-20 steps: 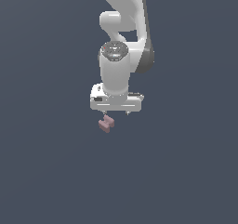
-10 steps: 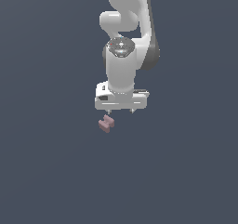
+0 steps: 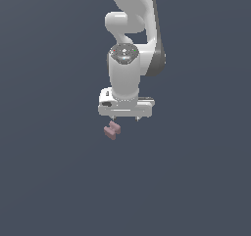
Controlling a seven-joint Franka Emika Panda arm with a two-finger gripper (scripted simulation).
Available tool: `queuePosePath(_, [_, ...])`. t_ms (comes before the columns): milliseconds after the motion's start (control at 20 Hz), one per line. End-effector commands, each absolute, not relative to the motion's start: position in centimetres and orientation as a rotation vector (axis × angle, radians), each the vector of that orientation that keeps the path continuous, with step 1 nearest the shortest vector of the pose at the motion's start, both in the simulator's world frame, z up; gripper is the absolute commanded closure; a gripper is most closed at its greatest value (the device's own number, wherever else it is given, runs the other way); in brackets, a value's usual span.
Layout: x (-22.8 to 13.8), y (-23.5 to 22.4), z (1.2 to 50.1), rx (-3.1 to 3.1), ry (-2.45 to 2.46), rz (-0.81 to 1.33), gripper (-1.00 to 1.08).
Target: Pick up the object and move it to a goal position.
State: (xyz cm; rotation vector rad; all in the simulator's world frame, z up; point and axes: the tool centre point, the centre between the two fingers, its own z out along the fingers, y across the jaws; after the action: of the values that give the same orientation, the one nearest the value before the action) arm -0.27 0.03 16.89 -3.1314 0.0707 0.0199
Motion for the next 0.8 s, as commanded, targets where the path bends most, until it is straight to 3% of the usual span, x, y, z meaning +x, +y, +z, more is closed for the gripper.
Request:
queuePosePath(0, [-0.4,-0.4,16.3,-3.128,0.138,0.020,-0.92])
queuePosePath(750, [-1.7,-5.1,10.6,-3.034,0.793,0.008,-0.92])
